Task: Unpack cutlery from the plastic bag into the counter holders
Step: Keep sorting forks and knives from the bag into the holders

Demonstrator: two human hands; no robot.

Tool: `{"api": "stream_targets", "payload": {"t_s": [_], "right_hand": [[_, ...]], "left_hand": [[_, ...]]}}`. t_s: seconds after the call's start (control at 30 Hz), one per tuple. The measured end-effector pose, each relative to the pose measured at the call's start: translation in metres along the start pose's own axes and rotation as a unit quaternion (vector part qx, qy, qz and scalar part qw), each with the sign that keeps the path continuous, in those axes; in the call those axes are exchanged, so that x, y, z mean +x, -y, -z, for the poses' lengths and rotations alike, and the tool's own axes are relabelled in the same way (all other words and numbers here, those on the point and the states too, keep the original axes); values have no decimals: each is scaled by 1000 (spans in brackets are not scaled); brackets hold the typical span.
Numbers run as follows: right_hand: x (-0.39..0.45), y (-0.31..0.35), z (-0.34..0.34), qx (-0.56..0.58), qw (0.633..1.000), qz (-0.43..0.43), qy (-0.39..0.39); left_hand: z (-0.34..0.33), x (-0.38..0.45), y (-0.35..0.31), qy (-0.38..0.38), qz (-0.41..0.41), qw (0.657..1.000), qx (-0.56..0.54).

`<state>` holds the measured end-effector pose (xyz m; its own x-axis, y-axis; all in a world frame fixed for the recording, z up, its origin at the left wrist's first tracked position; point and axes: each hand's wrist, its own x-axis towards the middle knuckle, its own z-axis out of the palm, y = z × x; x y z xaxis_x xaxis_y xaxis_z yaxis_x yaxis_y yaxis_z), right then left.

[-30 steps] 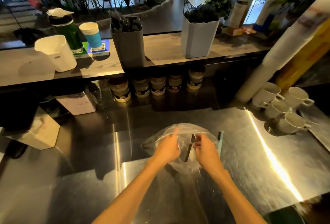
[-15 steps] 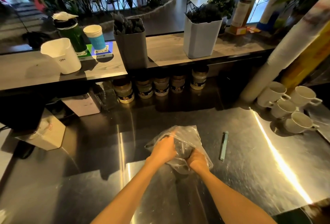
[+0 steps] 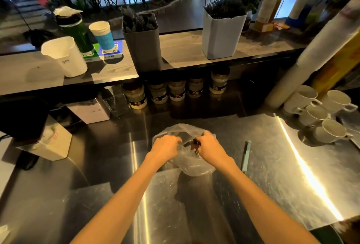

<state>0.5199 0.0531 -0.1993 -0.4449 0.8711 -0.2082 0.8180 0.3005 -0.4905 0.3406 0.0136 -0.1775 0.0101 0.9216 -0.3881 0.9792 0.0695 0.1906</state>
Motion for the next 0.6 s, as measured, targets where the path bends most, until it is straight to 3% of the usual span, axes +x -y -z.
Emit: {"api": "stream_targets", "payload": {"t_s": [0.07,0.2,0.4,0.6], "right_hand": [[12,-3,-1,-22,1000,18,-2],[42,-15,-15,-146,982,48,106],[54,-21,-19,-245,953,88,158],[74,-18,-33,-228,950,114,181]], "left_hand": [[-6,4,0,37,-11,998,54],[-26,16,-1,82,-46,992,82],[-30,36,11,152,34,956,249],[-25,55,20,104,94,952,274]]}}
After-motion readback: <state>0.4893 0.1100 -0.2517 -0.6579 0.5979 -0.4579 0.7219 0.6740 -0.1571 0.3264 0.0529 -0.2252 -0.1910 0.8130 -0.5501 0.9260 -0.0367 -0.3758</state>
